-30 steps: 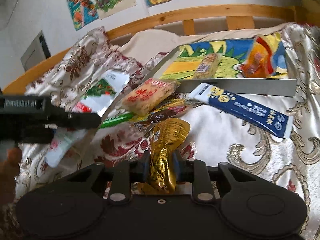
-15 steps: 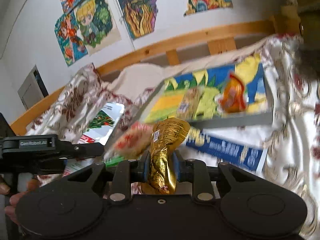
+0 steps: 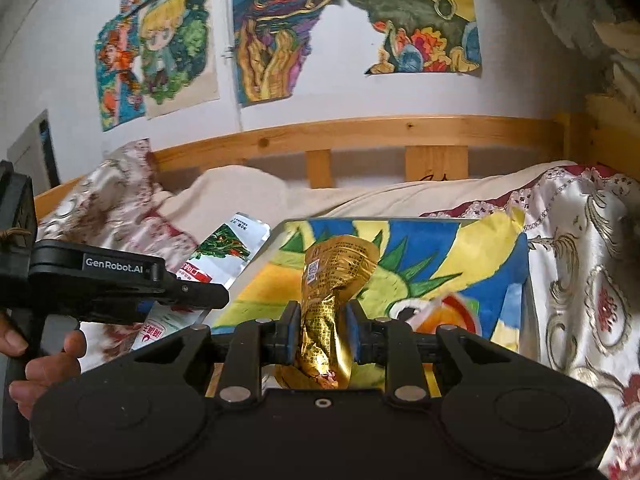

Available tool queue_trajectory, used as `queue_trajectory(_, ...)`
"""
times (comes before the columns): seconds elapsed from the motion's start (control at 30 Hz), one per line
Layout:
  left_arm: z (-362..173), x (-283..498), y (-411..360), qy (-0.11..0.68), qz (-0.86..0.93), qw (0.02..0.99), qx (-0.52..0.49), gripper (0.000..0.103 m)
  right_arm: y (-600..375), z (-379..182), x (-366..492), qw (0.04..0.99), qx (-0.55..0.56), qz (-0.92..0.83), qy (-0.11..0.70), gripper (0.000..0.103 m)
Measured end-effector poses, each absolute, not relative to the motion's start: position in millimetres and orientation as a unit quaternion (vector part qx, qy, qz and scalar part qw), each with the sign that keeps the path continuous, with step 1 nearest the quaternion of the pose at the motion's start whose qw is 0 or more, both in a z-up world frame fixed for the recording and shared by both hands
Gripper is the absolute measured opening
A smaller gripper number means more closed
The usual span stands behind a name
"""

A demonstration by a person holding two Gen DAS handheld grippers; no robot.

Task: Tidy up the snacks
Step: 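Carry both bags over the metal tin and open both tools to drop them inside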

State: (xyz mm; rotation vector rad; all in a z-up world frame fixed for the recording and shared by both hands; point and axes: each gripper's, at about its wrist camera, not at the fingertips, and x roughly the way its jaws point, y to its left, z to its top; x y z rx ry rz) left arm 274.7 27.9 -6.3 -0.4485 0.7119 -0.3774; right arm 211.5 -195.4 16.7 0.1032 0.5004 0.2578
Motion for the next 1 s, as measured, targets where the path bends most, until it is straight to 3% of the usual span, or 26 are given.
queue_trajectory(0.47,-28,326,-4,0.370,-0.147,0.897,-0.191,0.048,-192,-23,268,0.950,0.036,0.098,0.293,0.027)
queue_trajectory(0.63,-28,321,-10,0.363,-0.140,0.905,-0.173,0.053,-194,-27,267,0.949,0.046,0.093,0.299,0.030)
queue_trajectory(0.8,-25,316,-14,0.366,-0.125,0.907,-0.164,0.062,-190,-23,266,0.951,0.033,0.090,0.296,0.036)
queue_trajectory(1.0,-11,304,-12,0.363,-0.112,0.910,-0.167,0.072,-193,-3,252,0.958,0.031,0.085,0.273,0.052)
